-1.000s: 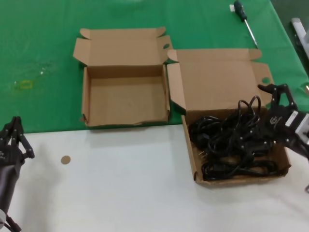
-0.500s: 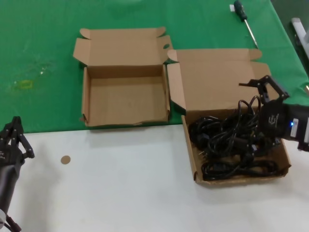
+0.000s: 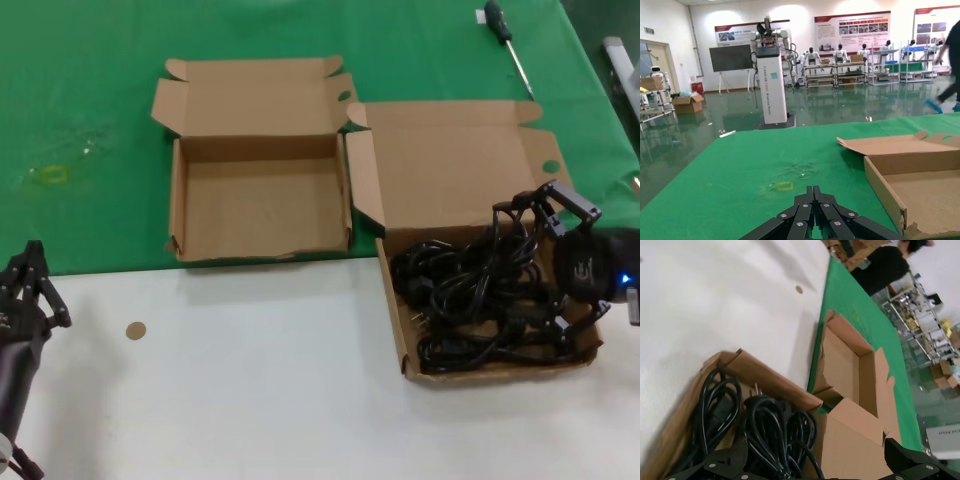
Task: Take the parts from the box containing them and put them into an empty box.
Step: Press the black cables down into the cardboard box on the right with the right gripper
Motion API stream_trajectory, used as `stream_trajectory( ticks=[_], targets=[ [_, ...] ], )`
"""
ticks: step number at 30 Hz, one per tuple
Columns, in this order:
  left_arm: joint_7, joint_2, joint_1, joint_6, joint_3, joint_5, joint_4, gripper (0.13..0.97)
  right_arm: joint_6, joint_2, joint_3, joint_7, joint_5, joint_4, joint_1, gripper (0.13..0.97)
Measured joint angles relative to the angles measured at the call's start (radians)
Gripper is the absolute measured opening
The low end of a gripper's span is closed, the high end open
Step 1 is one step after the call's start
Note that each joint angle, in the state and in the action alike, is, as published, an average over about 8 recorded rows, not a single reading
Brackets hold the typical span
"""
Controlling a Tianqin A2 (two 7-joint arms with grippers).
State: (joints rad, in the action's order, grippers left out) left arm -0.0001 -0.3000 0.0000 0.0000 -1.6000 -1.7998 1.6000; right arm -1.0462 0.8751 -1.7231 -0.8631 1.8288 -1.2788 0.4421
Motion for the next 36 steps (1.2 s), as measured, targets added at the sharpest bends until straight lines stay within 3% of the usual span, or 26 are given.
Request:
stream_trajectory(
  ticks=[16,29,36],
  targets=[
    [-0.001,0.0,0.0,0.0,0.0,0.0,0.0,0.152,-0.027,-0.06,-0.053,-0.285,-0.071,0.12,0.089,0.966],
    [0.0,0.0,0.0,0.0,0.0,0.0,0.0,0.152,-0.005,-0.102,-0.079,-0.372,-0.105,0.179,0.144,0.919],
    [0.0,0.0,0.0,0.0,0.0,0.0,0.0,0.152,0.0,-0.115,-0.09,-0.396,-0.116,0.205,0.157,0.815]
  ],
)
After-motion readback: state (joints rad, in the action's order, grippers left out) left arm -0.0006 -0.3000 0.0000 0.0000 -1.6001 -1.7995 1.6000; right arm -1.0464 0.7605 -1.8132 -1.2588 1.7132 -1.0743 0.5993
